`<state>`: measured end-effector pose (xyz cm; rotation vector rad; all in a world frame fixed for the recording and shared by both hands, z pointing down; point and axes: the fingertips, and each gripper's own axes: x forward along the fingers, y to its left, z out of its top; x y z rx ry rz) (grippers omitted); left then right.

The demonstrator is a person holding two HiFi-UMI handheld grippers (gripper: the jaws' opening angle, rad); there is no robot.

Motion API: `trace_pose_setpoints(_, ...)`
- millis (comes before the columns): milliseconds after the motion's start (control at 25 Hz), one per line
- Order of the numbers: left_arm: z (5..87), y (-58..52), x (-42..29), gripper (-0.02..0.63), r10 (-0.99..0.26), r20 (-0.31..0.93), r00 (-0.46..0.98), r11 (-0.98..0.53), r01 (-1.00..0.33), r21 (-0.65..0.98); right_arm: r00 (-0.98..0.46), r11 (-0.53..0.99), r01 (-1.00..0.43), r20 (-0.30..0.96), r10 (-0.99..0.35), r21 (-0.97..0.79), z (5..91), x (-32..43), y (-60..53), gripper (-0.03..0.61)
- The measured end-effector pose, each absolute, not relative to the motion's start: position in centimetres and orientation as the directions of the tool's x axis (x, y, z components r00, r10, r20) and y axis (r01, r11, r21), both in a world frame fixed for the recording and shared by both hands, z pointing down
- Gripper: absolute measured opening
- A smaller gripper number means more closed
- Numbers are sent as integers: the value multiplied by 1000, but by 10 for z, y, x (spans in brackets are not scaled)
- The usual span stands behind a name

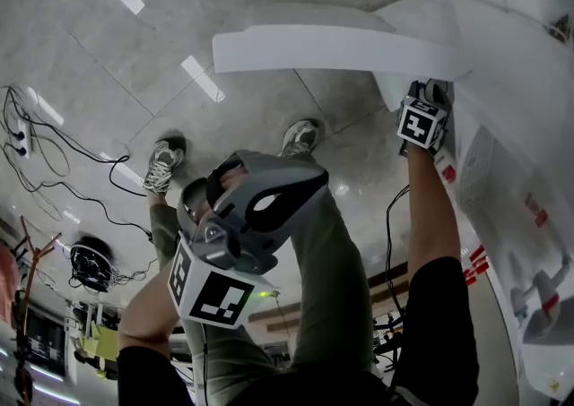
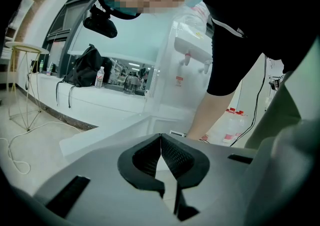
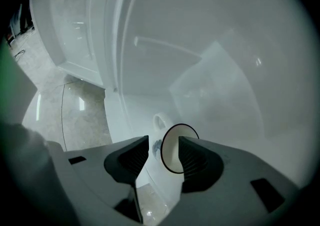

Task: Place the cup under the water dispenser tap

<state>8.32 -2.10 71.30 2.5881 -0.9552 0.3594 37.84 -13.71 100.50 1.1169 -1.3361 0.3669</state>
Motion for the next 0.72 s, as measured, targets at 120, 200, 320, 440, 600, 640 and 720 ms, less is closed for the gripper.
trace_pose_setpoints(120, 716, -23, 88, 20, -569, 353, 743, -711, -660, 244, 308, 495, -751, 895, -323, 437, 1012, 385, -138, 169)
trace_pose_setpoints(200, 718, -24, 89, 20, -567, 353, 745, -713, -658, 244, 352, 513, -727, 889, -293, 457, 1013, 388, -137, 169)
trace_pose_setpoints(320, 720, -28, 91, 20, -568, 351, 745, -713, -658, 242, 392, 539, -695, 879, -272, 476, 1014, 391, -136, 168)
trace_pose_setpoints(440, 723, -31, 89, 20, -572, 352, 741, -709, -662, 242, 413, 581, -660, 876, -248, 476, 1019, 392, -131, 150)
trace_pose_setpoints(600, 727, -34, 86, 20, -574, 361, 735, -704, -668, 242, 437, 655, -602, 875, -209, 457, 1025, 392, -125, 105)
trace_pose_setpoints(640, 728, -34, 86, 20, -573, 362, 735, -704, -668, 243, 434, 674, -589, 878, -201, 446, 1026, 390, -124, 97)
trace_pose_setpoints(720, 729, -35, 84, 20, -569, 366, 737, -705, -666, 244, 420, 694, -584, 888, -186, 421, 1027, 387, -122, 82)
